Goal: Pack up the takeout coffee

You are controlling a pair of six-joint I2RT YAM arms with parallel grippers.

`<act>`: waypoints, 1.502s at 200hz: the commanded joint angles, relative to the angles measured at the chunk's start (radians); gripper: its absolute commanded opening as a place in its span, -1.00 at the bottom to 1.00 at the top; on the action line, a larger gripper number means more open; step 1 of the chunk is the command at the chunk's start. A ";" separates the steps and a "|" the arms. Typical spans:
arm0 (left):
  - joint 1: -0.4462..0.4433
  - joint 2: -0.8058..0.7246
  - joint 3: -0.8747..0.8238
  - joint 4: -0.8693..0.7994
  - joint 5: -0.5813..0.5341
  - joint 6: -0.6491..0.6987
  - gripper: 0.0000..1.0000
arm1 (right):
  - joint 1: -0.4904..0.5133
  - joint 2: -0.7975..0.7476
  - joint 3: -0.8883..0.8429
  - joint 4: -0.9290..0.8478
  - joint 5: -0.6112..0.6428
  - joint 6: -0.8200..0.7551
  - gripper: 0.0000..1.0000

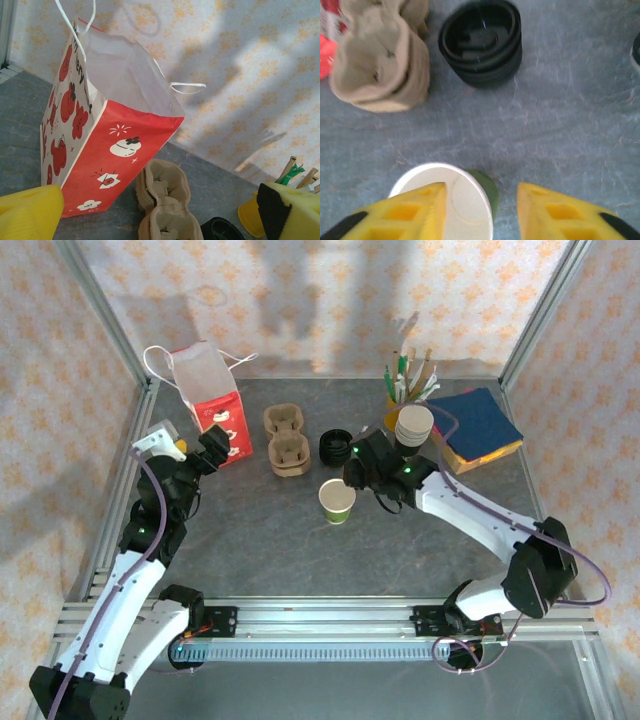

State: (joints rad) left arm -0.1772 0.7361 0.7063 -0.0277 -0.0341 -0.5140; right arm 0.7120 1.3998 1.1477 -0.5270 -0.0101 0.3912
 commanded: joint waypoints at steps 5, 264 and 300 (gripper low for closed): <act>-0.010 -0.028 0.042 -0.017 -0.007 0.033 0.98 | 0.003 -0.042 0.067 -0.017 0.104 0.019 -0.01; -0.011 -0.110 -0.018 0.109 0.229 0.026 0.98 | -0.213 0.589 0.472 -0.061 -0.144 0.151 -0.10; -0.011 -0.110 -0.017 0.103 0.226 0.025 0.98 | -0.216 0.602 0.476 -0.056 -0.150 0.153 -0.16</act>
State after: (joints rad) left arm -0.1772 0.6323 0.6930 0.0715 0.2020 -0.4896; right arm 0.5003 1.9873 1.5879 -0.5682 -0.1585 0.5350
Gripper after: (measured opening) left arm 0.991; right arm 0.430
